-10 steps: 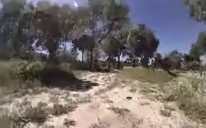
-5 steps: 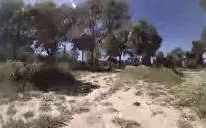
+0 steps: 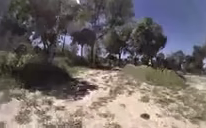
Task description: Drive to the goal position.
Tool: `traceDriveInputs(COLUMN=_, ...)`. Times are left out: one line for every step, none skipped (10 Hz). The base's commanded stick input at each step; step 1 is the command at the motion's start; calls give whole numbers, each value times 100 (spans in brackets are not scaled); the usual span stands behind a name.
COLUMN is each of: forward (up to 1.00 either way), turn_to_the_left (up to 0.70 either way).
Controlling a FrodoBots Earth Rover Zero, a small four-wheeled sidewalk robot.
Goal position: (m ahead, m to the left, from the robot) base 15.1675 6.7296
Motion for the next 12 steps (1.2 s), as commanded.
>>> traceDriveInputs(forward=85, turn_to_the_left=0)
traceDriveInputs(forward=85, turn_to_the_left=0)
traceDriveInputs(forward=85, turn_to_the_left=0)
traceDriveInputs(forward=85, turn_to_the_left=0)
traceDriveInputs(forward=85, turn_to_the_left=0)
traceDriveInputs(forward=85, turn_to_the_left=0)
traceDriveInputs(forward=85, turn_to_the_left=0)
traceDriveInputs(forward=85, turn_to_the_left=0)
traceDriveInputs(forward=85, turn_to_the_left=0)
traceDriveInputs(forward=85, turn_to_the_left=0)
traceDriveInputs(forward=85, turn_to_the_left=0)
traceDriveInputs(forward=85, turn_to_the_left=0)
